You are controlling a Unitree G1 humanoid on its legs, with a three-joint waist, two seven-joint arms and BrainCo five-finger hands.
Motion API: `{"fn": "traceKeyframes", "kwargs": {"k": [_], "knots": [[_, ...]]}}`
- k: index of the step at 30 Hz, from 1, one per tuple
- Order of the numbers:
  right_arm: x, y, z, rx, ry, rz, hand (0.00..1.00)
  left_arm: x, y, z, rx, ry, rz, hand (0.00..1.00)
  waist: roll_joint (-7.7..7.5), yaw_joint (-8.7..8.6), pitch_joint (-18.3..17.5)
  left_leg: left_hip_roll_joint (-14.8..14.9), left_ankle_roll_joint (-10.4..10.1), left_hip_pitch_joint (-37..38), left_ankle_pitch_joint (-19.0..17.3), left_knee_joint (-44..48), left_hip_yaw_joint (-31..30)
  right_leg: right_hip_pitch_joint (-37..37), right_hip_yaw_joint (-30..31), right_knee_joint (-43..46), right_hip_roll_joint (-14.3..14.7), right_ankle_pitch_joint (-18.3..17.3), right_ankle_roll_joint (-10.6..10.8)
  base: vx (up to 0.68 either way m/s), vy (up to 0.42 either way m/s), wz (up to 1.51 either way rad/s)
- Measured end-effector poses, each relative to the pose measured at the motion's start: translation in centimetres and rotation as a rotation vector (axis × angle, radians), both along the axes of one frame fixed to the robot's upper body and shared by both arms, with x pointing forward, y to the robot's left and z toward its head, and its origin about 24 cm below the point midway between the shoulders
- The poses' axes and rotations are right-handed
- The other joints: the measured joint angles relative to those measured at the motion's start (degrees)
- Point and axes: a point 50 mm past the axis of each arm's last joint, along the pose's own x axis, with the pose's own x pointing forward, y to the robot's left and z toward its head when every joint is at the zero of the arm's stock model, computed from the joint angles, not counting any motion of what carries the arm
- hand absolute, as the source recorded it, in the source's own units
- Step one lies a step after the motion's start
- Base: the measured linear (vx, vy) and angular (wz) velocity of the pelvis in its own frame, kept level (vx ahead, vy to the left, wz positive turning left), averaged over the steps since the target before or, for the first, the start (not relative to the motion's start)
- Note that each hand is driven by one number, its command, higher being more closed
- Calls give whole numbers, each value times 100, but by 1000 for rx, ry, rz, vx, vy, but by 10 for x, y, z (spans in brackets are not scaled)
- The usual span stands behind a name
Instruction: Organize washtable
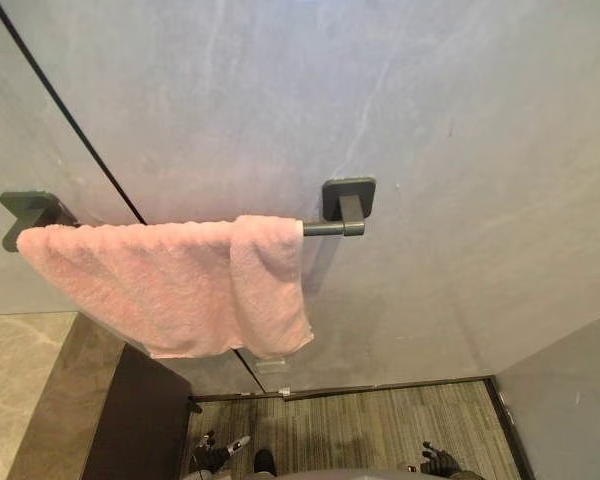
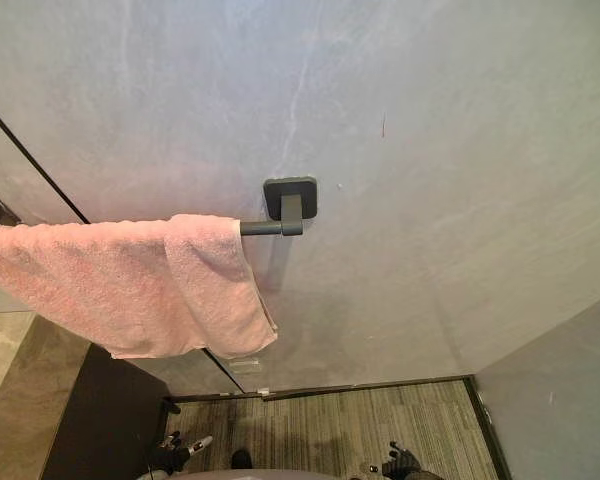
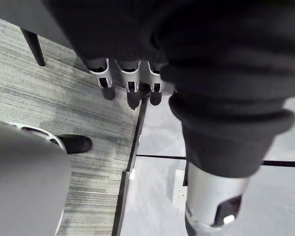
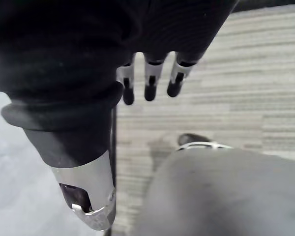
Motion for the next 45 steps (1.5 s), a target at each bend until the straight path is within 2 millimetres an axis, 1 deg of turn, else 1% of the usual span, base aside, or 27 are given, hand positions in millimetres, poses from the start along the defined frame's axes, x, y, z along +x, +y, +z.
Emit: {"fn": "traceKeyframes", "kwargs": {"k": [7,13,16,18,19,20,22,23,24,25,26,27,28,29,30,31,32,33,34,35,37,38,39,40,42,44,45], "knots": [[-6,-3,-1,3,12,-75,0,2,-1,-1,-16,0,-19,0,2,-6,66,1,-2,70,-20,0,16,66,16,11,1,-35,6,-4,0,0],[8,-3,1,3,-20,-74,0,1,3,-1,-20,0,2,0,21,1,145,150,-50,104,-46,40,260,-23,282,22,134,14,-71,19,-25,-22],[20,-4,3,1,-49,-67,0,14,-2,0,-49,-34,-4,0,56,-12,216,194,-38,-147,64,51,157,-232,108,136,175,9,-100,-39,-37,23],[37,-1,7,6,-90,-52,0,36,-6,6,-51,-89,-49,0,33,-75,334,240,33,-586,464,198,43,-491,-121,393,217,-5,-242,-101,-32,67],[40,0,7,9,-100,-52,0,40,-4,7,-44,-99,-59,0,3,-130,363,244,6,-579,564,85,-12,-484,-206,366,171,34,-304,-130,-10,63],[49,8,8,32,-128,-65,0,47,-4,10,-44,-122,-55,0,-86,-129,485,424,53,-697,-243,1059,241,-420,-355,347,110,12,-357,-104,-2,20],[57,14,12,57,-186,-115,0,42,-5,9,-59,-116,-33,0,-176,-144,573,854,344,-777,-1304,3524,656,-159,-298,419,61,13,-357,-83,12,-22],[52,15,12,65,-197,-140,0,40,-8,9,-69,-121,-44,0,-141,-147,519,987,241,-655,-1397,4246,609,-89,-258,412,63,17,-351,-78,73,-32],[51,12,13,60,-205,-145,0,40,-11,8,-79,-122,-50,0,-34,-164,476,1049,159,-559,-1438,4479,528,-75,-231,411,88,40,-313,-104,175,-15],[50,8,14,51,-207,-153,0,43,-17,8,-91,-127,-57,0,133,-260,411,1033,-96,-532,-1585,4432,269,-155,-234,453,112,89,-239,-89,243,-1],[51,6,14,50,-204,-158,0,46,-21,9,-100,-142,-60,0,232,-296,370,862,-202,-597,-1644,4175,156,-274,-183,551,121,117,-192,-111,230,14],[48,14,11,79,-187,-169,0,53,-21,12,-88,-163,-91,0,146,-326,365,558,-219,-563,-1654,3529,-159,-530,-95,507,146,163,-225,-137,125,18],[47,18,10,89,-179,-166,0,56,-18,13,-80,-168,-105,0,-22,-371,274,402,-286,-458,-1703,3197,-348,-628,-37,356,165,251,-327,-168,96,27],[47,21,9,102,-172,-175,0,64,-17,16,-74,-182,-123,0,32,-377,359,467,-305,-558,-2058,3528,-582,-712,-144,296,135,445,-251,-154,111,17],[50,18,10,100,-178,-182,0,67,-22,16,-83,-182,-136,0,154,-368,419,585,-284,-491,-2213,3593,-612,-780,-164,376,216,478,-254,-110,172,14],[54,16,11,94,-187,-182,0,66,-27,14,-92,-174,-156,0,236,-385,484,588,-291,-299,-2355,3286,-583,-818,-190,488,247,478,-246,-110,207,11],[59,15,13,92,-204,-177,0,76,-33,17,-86,-188,-206,0,195,-446,612,482,-228,-30,-2430,2872,-442,-898,-174,780,147,470,-230,-171,258,14],[60,18,14,100,-210,-168,0,78,-35,18,-76,-188,-245,0,89,-443,650,295,-162,119,-2390,2661,-412,-1046,-124,1136,-10,429,-174,-195,236,6],[60,21,13,106,-208,-159,0,77,-36,17,-65,-182,-275,0,69,-422,689,180,-108,224,-2355,2523,-347,-1141,-51,1332,-117,384,-116,-268,204,-20],[61,25,13,120,-211,-146,0,76,-36,17,-45,-172,-326,0,-95,-362,787,-60,-50,513,-2319,2270,-136,-1152,20,1519,-345,330,-33,-241,134,-39],[57,26,13,127,-213,-146,0,73,-34,15,-35,-155,-340,0,-225,-284,776,-272,182,405,-2193,2318,150,-1317,-23,1537,-526,649,23,-338,115,-47],[58,25,13,123,-219,-145,0,71,-34,15,-36,-151,-334,0,-164,-277,786,-261,310,370,-2117,2246,274,-1390,-17,1395,-524,868,70,-431,87,-46],[65,22,17,122,-251,-143,0,65,-36,13,-47,-141,-316,0,-53,-294,824,-198,544,317,-2096,2091,506,-1626,-36,2137,-537,522,-159,-316,53,-33],[66,22,19,126,-267,-137,0,62,-33,12,-44,-132,-306,0,-46,-298,881,-209,595,252,-2064,2142,560,-1777,17,3013,-577,86,-249,-319,4,-26],[60,22,17,129,-253,-138,0,47,-22,8,-35,-100,-256,0,-117,-246,832,-204,640,101,-2029,2329,532,-1628,226,4465,-562,-475,-125,-184,-79,2],[49,22,13,129,-225,-150,0,38,-12,7,-22,-90,-202,0,-227,-122,743,-234,617,-119,-1921,2449,456,-1261,706,4736,-484,-702,114,-132,-156,17],[45,22,12,129,-215,-155,0,34,-9,7,-21,-84,-174,0,-272,-99,689,-251,627,-216,-1878,2503,414,-1107,859,4620,-476,-766,165,-136,-297,38]]}}
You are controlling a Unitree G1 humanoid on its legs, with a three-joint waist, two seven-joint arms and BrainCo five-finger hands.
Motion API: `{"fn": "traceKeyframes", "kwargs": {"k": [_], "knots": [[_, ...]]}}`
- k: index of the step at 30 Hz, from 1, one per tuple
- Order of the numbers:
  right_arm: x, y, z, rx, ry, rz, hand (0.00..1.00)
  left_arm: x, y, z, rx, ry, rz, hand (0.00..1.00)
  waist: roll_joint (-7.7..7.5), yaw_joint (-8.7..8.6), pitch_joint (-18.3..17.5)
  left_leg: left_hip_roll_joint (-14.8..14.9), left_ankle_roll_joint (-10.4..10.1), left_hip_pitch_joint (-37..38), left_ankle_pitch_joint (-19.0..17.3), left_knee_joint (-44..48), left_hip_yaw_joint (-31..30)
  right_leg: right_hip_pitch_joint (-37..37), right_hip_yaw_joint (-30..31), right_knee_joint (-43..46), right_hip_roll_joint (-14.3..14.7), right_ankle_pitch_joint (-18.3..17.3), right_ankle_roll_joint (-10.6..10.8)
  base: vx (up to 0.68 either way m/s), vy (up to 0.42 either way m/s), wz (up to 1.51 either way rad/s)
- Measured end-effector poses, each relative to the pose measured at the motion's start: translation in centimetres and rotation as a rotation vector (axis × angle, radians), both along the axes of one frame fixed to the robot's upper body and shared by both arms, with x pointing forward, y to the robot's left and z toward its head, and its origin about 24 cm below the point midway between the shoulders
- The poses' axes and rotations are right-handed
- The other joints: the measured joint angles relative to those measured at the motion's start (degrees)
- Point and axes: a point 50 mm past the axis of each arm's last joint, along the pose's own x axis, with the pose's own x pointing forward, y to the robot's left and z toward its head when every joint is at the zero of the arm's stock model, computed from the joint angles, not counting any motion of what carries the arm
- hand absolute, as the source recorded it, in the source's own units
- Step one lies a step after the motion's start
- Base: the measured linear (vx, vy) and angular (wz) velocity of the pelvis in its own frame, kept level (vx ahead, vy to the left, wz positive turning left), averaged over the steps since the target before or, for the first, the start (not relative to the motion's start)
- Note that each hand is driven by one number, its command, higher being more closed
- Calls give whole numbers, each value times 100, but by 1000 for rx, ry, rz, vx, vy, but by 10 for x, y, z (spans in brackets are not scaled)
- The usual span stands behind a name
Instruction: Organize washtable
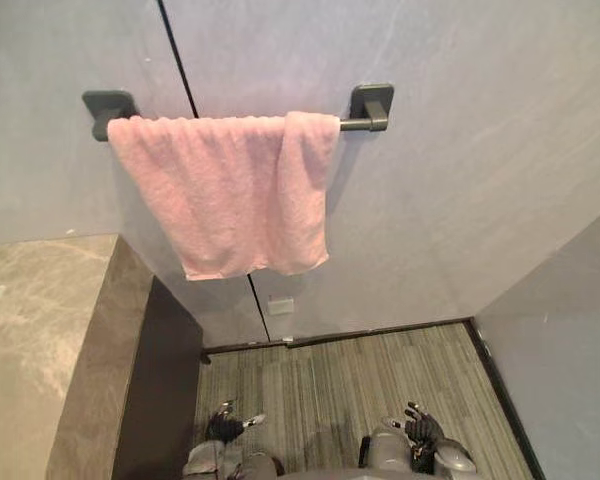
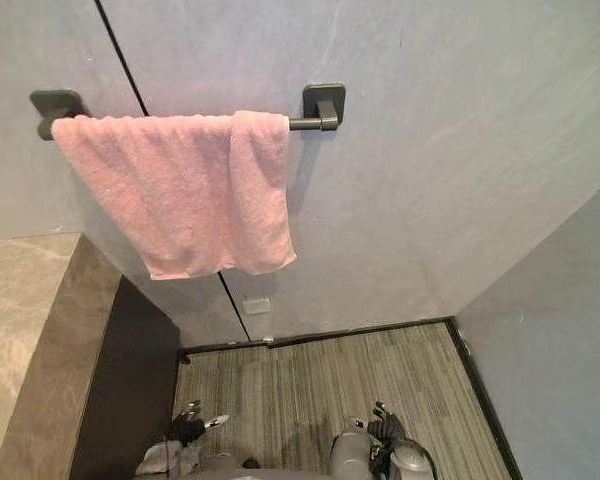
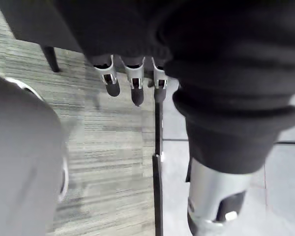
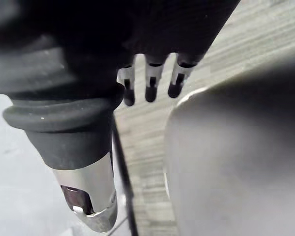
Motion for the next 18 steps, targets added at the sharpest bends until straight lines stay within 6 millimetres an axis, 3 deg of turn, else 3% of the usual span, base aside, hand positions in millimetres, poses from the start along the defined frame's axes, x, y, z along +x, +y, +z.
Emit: {"fn": "traceKeyframes", "kwargs": {"k": [1,2,4,5,7,8,9,11,12,15,17,18], "knots": [[-7,-2,-2,-1,19,-15,0,-3,4,1,-4,-8,58,0,-104,75,-122,14,-18,-381,75,236,-127,359,359,-787,113,-443,100,-112,-279,34],[-10,-3,-3,-6,32,-15,0,-3,4,1,-17,-25,98,0,-84,188,-167,56,-108,-604,230,297,-125,515,487,-1435,244,-665,-62,-173,-331,24],[-10,-7,-3,-16,42,-6,0,-4,1,1,-30,-32,126,0,62,358,-213,224,-188,-953,604,36,-179,585,359,-2278,443,-693,-98,-257,-241,3],[-6,-7,-3,-20,34,1,0,-4,0,1,-33,-35,128,0,99,365,-205,243,-202,-1066,727,-30,-288,577,252,-2432,488,-716,-142,-290,-243,41],[-3,-12,-1,-42,30,6,0,-4,-3,1,-60,-41,170,0,256,366,-130,294,-426,-1353,1260,-386,-682,404,-260,-2468,682,-692,-381,-347,-256,91],[-2,-13,-1,-51,31,4,0,-5,-1,1,-67,-44,202,0,194,350,-127,281,-513,-1327,1679,-838,-709,286,-535,-2496,639,-611,-521,-322,-188,103],[-2,-13,-1,-51,31,3,0,-6,1,1,-71,-50,230,0,175,313,-106,356,-512,-1384,1638,-746,-502,268,-805,-2533,632,-576,-593,-285,-150,127],[-3,-20,1,-75,27,7,0,-6,8,2,-70,-60,283,0,108,247,-58,775,-122,-1400,1009,540,171,308,-1527,-2485,507,-512,-802,-260,-90,131],[-5,-22,1,-80,32,1,0,-6,9,3,-67,-63,286,0,72,252,-37,887,-84,-1293,882,827,248,350,-1658,-2459,454,-501,-820,-284,-5,117],[-18,-30,-1,-95,53,-78,0,-14,11,1,-71,-42,329,0,47,258,-36,1584,-98,-431,728,1392,-88,417,-2148,-2379,207,-409,-746,-233,129,92],[-18,-31,0,-92,48,-100,0,-16,11,0,-71,-35,330,0,54,259,-44,1770,-121,-147,743,1373,-199,318,-2151,-2328,146,-330,-680,-187,236,29],[-16,-32,0,-89,42,-116,0,-20,10,-1,-73,-24,333,0,73,257,-72,1926,-268,121,865,1209,-356,159,-2154,-2295,59,-215,-561,-177,275,23]]}}
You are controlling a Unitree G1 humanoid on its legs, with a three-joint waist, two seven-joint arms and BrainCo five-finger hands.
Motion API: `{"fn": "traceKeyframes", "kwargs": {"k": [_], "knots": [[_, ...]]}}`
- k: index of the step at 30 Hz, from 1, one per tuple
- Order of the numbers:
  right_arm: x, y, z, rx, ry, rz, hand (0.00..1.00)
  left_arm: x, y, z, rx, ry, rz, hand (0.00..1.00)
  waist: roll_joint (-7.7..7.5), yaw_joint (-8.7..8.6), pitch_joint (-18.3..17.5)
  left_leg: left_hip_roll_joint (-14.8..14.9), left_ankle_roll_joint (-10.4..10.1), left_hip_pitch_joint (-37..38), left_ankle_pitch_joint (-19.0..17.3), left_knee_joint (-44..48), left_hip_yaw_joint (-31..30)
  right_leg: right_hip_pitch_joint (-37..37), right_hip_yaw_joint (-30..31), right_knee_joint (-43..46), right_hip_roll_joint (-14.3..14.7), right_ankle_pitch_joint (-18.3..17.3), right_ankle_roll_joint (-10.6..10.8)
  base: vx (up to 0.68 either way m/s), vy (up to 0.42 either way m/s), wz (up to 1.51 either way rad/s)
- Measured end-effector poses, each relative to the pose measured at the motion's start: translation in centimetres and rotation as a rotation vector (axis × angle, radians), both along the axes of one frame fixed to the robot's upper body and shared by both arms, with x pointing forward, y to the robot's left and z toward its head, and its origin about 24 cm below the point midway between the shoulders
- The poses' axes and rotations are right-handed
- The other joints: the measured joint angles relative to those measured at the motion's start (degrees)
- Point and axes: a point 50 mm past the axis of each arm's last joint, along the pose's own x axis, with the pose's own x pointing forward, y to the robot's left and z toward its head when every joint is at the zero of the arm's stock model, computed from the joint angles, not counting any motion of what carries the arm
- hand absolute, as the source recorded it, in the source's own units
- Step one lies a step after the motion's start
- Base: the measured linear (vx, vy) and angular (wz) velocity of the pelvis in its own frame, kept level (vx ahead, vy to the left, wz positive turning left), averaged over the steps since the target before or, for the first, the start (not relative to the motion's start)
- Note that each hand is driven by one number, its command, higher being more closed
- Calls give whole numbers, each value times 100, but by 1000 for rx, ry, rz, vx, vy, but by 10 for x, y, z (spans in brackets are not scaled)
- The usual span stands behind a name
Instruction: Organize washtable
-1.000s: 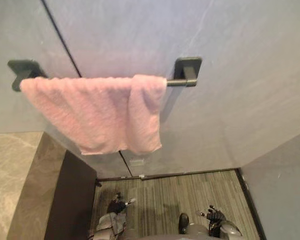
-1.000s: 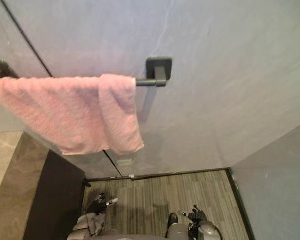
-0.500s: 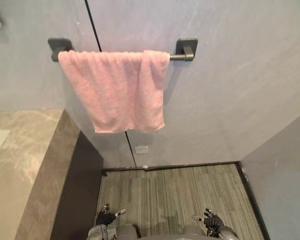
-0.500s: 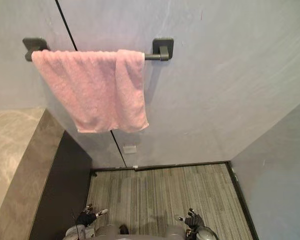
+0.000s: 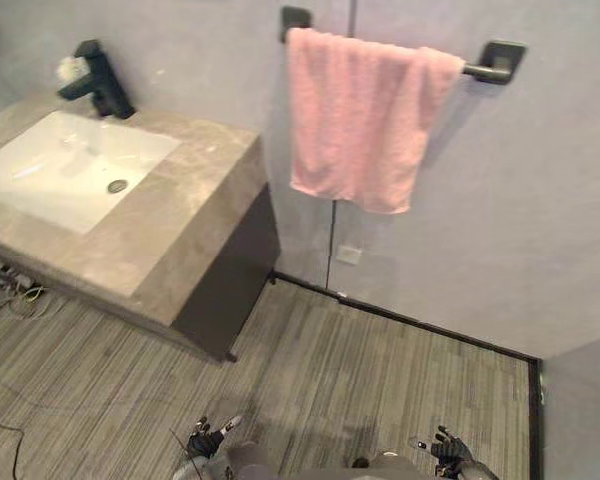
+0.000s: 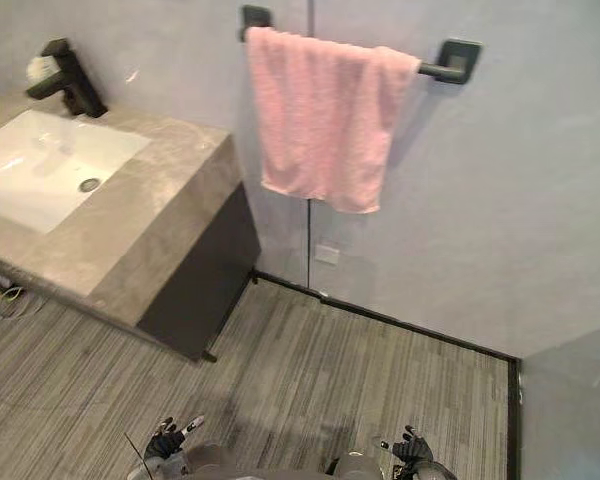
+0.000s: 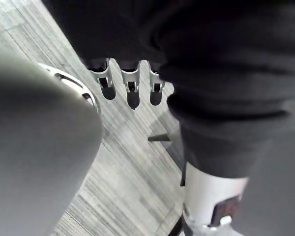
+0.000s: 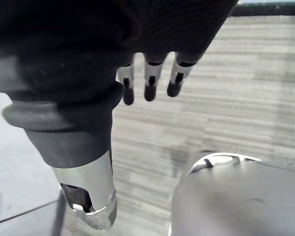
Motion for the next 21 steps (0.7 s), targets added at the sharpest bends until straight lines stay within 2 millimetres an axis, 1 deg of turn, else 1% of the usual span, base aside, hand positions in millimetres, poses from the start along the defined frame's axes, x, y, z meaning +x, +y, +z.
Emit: {"fn": "traceKeyframes", "kwargs": {"k": [1,2,3,4,5,6,7,8,9,10,11,12,13,14,15,16,17,18,19,20,21], "knots": [[0,-2,0,0,-2,-16,0,-2,-2,-2,-9,13,-2,0,59,-37,-49,63,-19,210,482,-354,-66,-138,-29,6,-66,116,85,-216,412,43],[2,-3,-1,4,5,-27,0,-3,-7,-3,-26,24,-9,0,84,-161,-126,-242,-249,380,359,-1055,-66,-337,-71,-47,-189,345,223,-237,508,69],[-4,9,-7,49,38,-28,0,-2,4,-1,8,29,-38,0,-76,-302,-173,-451,-266,188,344,-1249,117,-357,-89,-443,-372,675,124,-217,527,72],[-8,12,-8,60,50,-35,0,-2,7,-1,19,36,-51,0,-115,-331,-198,-465,-284,174,332,-1327,193,-287,-175,-615,-443,831,171,-175,539,75],[-15,14,-10,72,69,-55,0,0,10,0,32,38,-73,0,-100,-386,-201,-485,-432,148,229,-1477,448,-127,-418,-870,-545,1135,288,-65,303,62],[-19,14,-11,77,76,-74,0,3,13,1,46,35,-87,0,-100,-453,-218,-490,-512,105,160,-1515,655,-49,-565,-954,-602,1238,354,-92,504,121],[-31,15,-14,93,96,-128,0,13,11,3,58,20,-135,0,-80,-587,-265,-515,-560,2,-98,-1489,1338,91,-904,-1048,-795,1371,455,-87,514,168],[-40,10,-15,96,107,-188,0,30,1,6,61,-9,-218,0,39,-678,-286,-565,-627,-177,-463,-1363,2095,198,-1229,-996,-1053,1445,573,-92,625,171],[-43,9,-15,99,113,-208,0,35,-2,7,68,-17,-247,0,34,-673,-286,-644,-562,-192,-540,-1322,2167,258,-1310,-976,-1178,1477,617,-39,579,161],[-54,6,-16,102,134,-256,0,38,-11,7,74,-20,-313,0,8,-635,-280,-1085,-420,-202,-620,-1300,1739,415,-1421,-552,-1648,1607,430,-7,448,123],[-61,4,-16,97,143,-276,0,36,-16,5,71,-9,-338,0,72,-677,-293,-1231,-324,-189,-674,-1331,1514,501,-1389,-282,-1801,1746,224,4,430,161],[-72,0,-15,85,157,-299,0,32,-24,2,69,10,-378,0,153,-744,-331,-1419,-205,-187,-742,-1394,1150,471,-1093,178,-1955,2079,-289,88,330,167],[-82,-2,-15,79,171,-320,0,26,-30,0,64,24,-404,0,384,-781,-418,-1593,-44,-96,-736,-1513,775,237,-271,685,-1897,2161,-843,168,330,189],[-87,1,-16,91,190,-331,0,23,-29,-1,74,30,-413,0,341,-763,-412,-1751,112,21,-701,-1699,411,-6,991,1200,-1396,1282,-508,221,256,201],[-93,5,-18,104,212,-336,0,14,-22,-3,97,67,-427,0,230,-769,-339,-1955,265,183,-659,-1877,90,-225,2031,1670,-620,444,-225,165,117,162],[-94,7,-18,107,215,-337,0,11,-19,-4,101,82,-431,0,188,-760,-308,-2039,323,245,-682,-1923,-36,-309,2171,1802,-369,303,-311,140,49,154],[-96,10,-19,117,225,-340,0,4,-15,-5,104,95,-408,0,95,-740,-255,-2181,380,346,-706,-1959,-295,-561,2253,1975,29,45,-490,121,8,133],[-94,15,-19,129,225,-330,0,5,-12,-4,109,88,-395,0,39,-727,-192,-2298,436,356,-806,-1866,-574,-839,2122,1866,429,-173,-369,97,-22,127],[-91,17,-20,132,221,-316,0,5,-12,-4,109,89,-388,0,-26,-724,-137,-2353,425,397,-846,-1827,-705,-862,2032,1653,511,-197,-299,107,-68,135],[-85,19,-19,133,207,-286,0,5,-9,-3,117,88,-382,0,-156,-742,-117,-2500,425,409,-1002,-1625,-910,-854,2016,780,621,-42,-275,155,-73,149],[-81,18,-19,129,191,-285,0,6,-11,-4,110,91,-379,0,-101,-709,-134,-2509,343,386,-1119,-1345,-1108,-640,1770,742,599,-39,-173,191,-51,138]]}}
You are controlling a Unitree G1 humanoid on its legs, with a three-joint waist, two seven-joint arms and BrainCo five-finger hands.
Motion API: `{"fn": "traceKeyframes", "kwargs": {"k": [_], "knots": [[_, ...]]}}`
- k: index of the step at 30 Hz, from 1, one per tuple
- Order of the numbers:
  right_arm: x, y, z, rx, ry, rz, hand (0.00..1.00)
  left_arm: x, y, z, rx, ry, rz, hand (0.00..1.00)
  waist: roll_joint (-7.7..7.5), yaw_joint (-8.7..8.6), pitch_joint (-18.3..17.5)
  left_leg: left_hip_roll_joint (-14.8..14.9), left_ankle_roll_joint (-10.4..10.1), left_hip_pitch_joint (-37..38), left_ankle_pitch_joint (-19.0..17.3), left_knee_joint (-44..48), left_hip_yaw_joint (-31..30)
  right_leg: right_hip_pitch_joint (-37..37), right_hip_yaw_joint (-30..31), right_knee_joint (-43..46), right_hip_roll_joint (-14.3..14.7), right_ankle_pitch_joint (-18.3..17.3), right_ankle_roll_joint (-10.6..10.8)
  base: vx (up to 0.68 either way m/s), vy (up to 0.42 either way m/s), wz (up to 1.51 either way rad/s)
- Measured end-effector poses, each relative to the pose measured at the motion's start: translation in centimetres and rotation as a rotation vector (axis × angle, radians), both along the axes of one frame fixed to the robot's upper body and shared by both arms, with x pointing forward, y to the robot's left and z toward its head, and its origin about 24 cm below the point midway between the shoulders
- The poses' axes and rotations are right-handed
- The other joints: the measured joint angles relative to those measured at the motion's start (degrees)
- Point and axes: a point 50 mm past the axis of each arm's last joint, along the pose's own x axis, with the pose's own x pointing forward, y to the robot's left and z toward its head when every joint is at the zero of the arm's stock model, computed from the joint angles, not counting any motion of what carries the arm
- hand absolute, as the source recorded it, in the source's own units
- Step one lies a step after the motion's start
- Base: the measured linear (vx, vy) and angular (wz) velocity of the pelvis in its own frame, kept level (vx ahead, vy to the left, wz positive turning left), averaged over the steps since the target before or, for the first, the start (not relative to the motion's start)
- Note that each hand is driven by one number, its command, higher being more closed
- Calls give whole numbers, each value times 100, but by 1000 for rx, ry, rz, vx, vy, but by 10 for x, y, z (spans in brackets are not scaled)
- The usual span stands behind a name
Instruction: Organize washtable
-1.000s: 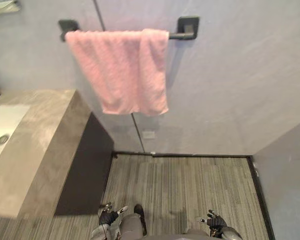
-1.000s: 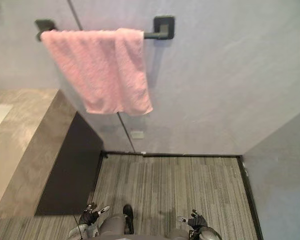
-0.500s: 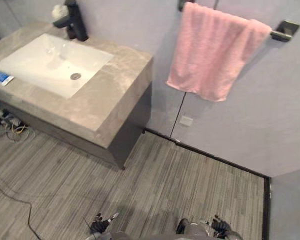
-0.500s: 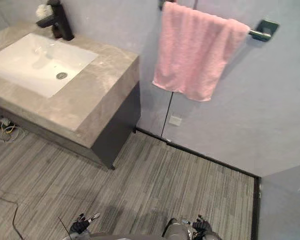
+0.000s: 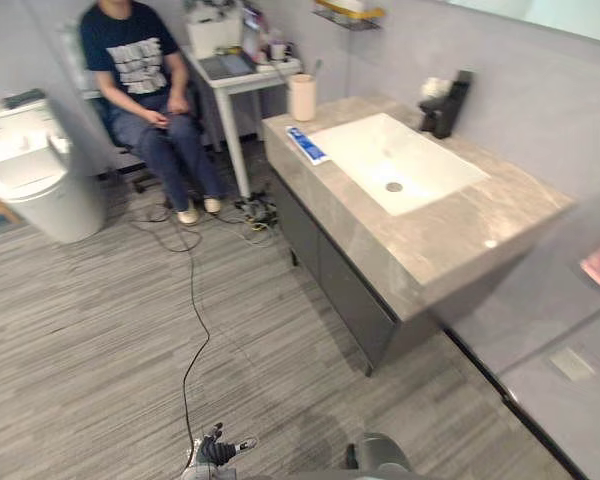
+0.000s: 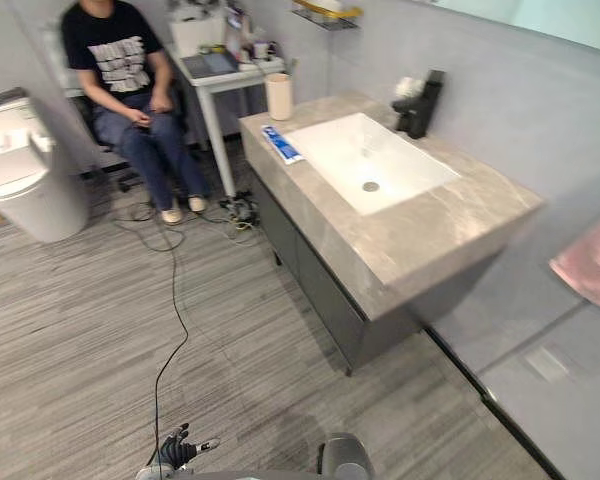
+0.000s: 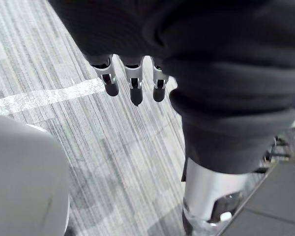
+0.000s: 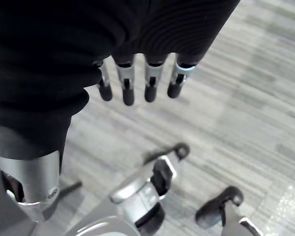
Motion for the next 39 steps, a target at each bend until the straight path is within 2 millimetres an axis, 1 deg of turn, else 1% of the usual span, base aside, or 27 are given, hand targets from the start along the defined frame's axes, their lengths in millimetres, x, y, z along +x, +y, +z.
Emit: {"fn": "traceKeyframes", "kwargs": {"k": [1,2,7,9,10,11,12,14,16,17,18,19,20,21,22,23,26,27,28,30,31,32,33,34,35,37,39], "knots": [[3,-2,1,-9,-9,2,0,2,-3,1,-6,-10,0,0,76,79,-10,49,-26,-15,-16,112,37,72,-123,-73,-16,-28,46,280,-18,131],[19,-7,3,-29,-54,31,0,6,-8,1,-18,-23,3,0,209,84,56,198,-18,-86,-117,379,54,301,-495,-233,-35,-41,76,281,0,118],[67,-7,12,-60,-174,141,0,2,-6,0,-23,-15,50,0,246,105,-41,298,-131,-40,-135,146,-536,951,-1291,-608,-98,-51,-5,226,0,98],[80,-3,16,-63,-214,173,0,1,-2,1,-17,-12,74,0,237,108,-71,324,-154,-328,-130,939,-426,1249,-1469,-1013,-78,-56,5,172,60,54],[86,2,17,-57,-238,185,0,1,-1,2,-19,-23,110,0,268,180,-60,492,-308,-681,-51,1834,-46,1459,-1464,-1216,-14,-29,46,162,57,-5],[89,10,17,-45,-249,210,0,2,2,3,-18,-37,144,0,319,290,-65,835,-643,-1023,166,2764,429,1681,-1423,-1400,58,17,34,185,71,-25],[90,14,17,-38,-252,218,0,2,3,3,-17,-40,158,0,271,304,-36,1036,-727,-1170,236,3172,660,1788,-1402,-1482,72,32,15,192,101,-42],[94,18,17,-40,-255,261,0,-3,6,3,-11,-28,170,0,292,322,-74,1851,-262,-1290,-67,3535,1437,2071,-1346,-1605,46,50,36,193,107,-34],[91,14,17,-57,-241,276,0,-1,5,3,-14,-31,169,0,274,271,-75,2217,-221,-1328,-56,2748,1641,2239,-1315,-1675,-84,110,145,213,171,-7],[87,9,16,-64,-223,279,0,-1,3,3,-18,-30,166,0,363,272,-134,2252,137,-1328,631,1480,1675,2206,-1297,-1664,-119,176,263,248,301,17],[82,7,13,-60,-196,274,0,-2,3,1,-17,-19,164,0,339,290,-211,1907,-172,-1259,789,933,1529,2092,-1206,-1689,-283,158,417,202,282,32],[79,11,11,-48,-182,280,0,-2,6,1,-9,-14,160,0,214,266,-239,1728,-193,-1223,865,706,1517,2049,-1097,-1737,-373,169,421,208,267,69],[74,18,8,-22,-161,281,0,-2,14,2,17,-11,153,0,-20,260,-291,1361,-335,-1174,1011,223,1420,2050,-846,-2111,-376,186,403,141,159,81],[71,20,6,-12,-146,282,0,-2,18,3,27,-6,159,0,-96,267,-290,1176,-291,-1172,1063,102,1344,2129,-832,-2292,-388,199,399,118,112,84],[69,19,5,-9,-136,279,0,-3,19,2,31,-3,160,0,-97,269,-290,1091,-275,-1171,1082,48,1283,2209,-834,-2381,-410,263,395,94,97,77],[67,16,5,-15,-130,278,0,-5,20,2,37,3,159,0,-68,269,-282,946,-202,-1132,1171,-97,1175,2302,-839,-2433,-486,411,551,91,105,61],[66,14,5,-18,-122,283,0,-10,25,1,45,20,166,0,-47,336,-279,832,-252,-925,1408,-559,1140,2328,-812,-2464,-536,568,577,34,69,18],[66,13,5,-22,-124,281,0,-12,26,0,46,28,171,0,-34,365,-266,828,-288,-784,1499,-781,1190,2310,-784,-2446,-553,654,675,-47,39,-25],[66,13,5,-21,-123,279,0,-13,28,0,49,32,178,0,-24,372,-246,769,-280,-727,1489,-831,1237,2275,-786,-2380,-599,651,680,-81,67,-36],[65,3,7,-46,-124,269,0,-12,22,-1,32,32,178,0,86,350,-152,791,-190,-801,1168,-596,1323,2061,-746,-1787,-675,573,709,-118,87,-27],[66,-7,9,-73,-135,262,0,-11,17,-2,22,31,168,0,225,325,-52,776,-235,-698,1073,-613,1327,1648,-582,-822,-729,561,551,-156,157,-14],[61,-7,9,-70,-124,251,0,-11,16,-2,20,35,153,0,177,297,-57,614,-255,-473,1066,-994,1386,1199,-374,-28,-872,748,240,-70,230,0],[46,7,4,-29,-105,224,0,-5,22,2,39,6,143,0,-155,202,-30,324,-111,-274,778,-294,1566,517,-122,1187,-1324,1009,-38,97,187,8],[47,5,5,-36,-117,215,0,-4,21,2,39,1,141,0,-94,207,36,420,-25,-300,670,17,1611,418,-97,1401,-1294,967,-21,325,151,-10],[46,-3,7,-49,-130,221,0,-7,22,1,40,8,156,0,-4,283,88,642,-62,-31,-27,131,1679,204,-182,1573,-1046,309,150,260,57,-26],[37,6,4,-15,-102,213,0,-6,22,1,33,3,177,0,6,244,77,862,-19,-8,-41,120,1674,181,-543,792,-677,-79,138,143,-15,-6],[35,3,5,-20,-96,224,0,-5,15,0,14,3,178,0,108,234,52,1032,-30,-25,-42,37,1699,38,-682,-69,-412,-19,144,73,-15,3]]}}
